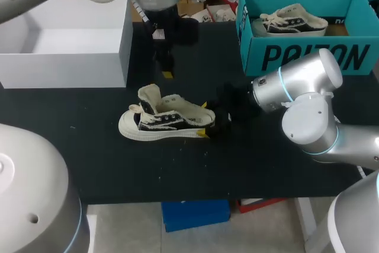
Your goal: Take the shoe out of the shoebox, open the shoe tongue, remove and reinsert the insole, then place the shoe into the shoebox
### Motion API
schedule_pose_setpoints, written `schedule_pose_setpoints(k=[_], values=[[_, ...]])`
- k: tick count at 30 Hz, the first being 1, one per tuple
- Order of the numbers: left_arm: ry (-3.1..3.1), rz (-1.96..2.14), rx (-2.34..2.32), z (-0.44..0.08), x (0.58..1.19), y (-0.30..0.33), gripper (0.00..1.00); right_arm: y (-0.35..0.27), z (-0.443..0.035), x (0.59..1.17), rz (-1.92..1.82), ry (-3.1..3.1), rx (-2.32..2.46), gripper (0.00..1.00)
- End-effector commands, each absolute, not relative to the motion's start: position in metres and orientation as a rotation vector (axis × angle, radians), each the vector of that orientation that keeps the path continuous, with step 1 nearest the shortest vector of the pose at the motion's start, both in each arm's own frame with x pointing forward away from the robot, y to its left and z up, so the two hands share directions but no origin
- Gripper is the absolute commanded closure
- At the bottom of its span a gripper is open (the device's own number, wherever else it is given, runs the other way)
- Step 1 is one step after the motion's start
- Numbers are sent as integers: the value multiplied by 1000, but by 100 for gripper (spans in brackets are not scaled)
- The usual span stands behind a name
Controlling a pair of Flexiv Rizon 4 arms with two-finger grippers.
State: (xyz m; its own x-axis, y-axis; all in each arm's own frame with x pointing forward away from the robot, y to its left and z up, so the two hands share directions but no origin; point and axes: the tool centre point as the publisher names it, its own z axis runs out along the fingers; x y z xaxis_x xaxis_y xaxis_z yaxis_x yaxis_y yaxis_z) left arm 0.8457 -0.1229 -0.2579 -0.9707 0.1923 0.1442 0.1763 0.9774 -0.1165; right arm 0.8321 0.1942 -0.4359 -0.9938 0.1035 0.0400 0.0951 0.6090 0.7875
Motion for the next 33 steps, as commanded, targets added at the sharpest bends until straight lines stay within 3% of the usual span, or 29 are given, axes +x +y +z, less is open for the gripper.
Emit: schedule_pose_setpoints(k=[1, 33], values=[[-2935, 169, -286, -278, 859, -130, 100, 193, -441, 832, 1371, 2809, 176, 100], [-2742, 168, -200, -351, 825, -139, 100, 193, -441, 832, 1371, 2809, 176, 100]])
